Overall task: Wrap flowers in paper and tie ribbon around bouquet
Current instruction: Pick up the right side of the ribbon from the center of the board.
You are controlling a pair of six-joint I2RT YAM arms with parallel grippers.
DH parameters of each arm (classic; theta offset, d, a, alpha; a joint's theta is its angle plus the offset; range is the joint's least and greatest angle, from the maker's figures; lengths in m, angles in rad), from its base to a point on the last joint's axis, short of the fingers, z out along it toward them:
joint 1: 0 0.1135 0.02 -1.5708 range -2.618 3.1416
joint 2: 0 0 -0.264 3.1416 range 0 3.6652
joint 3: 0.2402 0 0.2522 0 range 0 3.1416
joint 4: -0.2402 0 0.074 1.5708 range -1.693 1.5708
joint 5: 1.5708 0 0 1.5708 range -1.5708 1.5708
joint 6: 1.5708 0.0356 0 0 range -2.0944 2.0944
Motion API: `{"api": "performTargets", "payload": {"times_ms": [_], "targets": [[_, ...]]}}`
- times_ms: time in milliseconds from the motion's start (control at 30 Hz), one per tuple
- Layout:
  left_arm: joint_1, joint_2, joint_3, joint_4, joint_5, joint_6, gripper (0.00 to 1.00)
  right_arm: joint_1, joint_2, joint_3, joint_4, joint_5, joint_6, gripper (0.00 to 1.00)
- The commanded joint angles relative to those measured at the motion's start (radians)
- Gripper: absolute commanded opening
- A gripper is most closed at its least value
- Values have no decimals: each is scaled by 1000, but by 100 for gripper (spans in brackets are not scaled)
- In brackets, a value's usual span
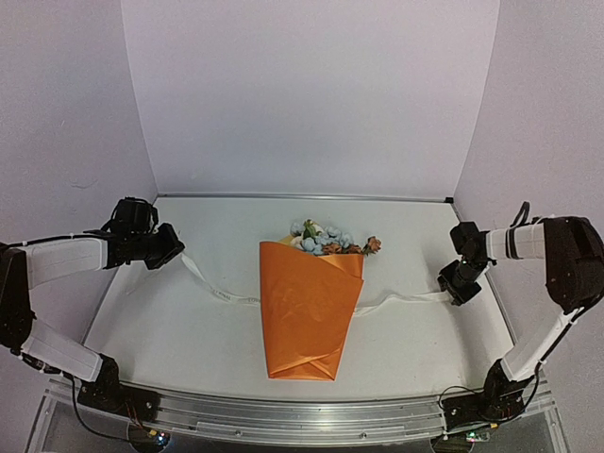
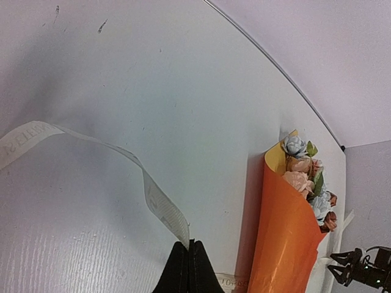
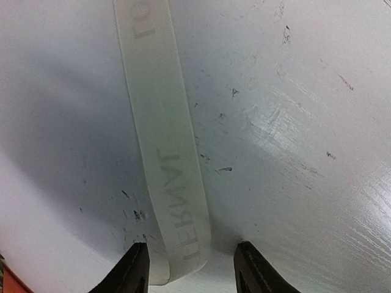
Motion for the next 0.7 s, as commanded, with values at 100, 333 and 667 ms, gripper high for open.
{"api": "performTargets", "payload": {"times_ms": [100,333,667], "targets": [[-3,-27,34,-24,-76,20,0,-5,8,21,-33,17,-44,5],[-18,-81,52,148,29,56,0,32,-122,33,-35,7,-103,0],[-504,178,398,144,314,460,0,124,-205,44,-5,-58,-85,0]]}}
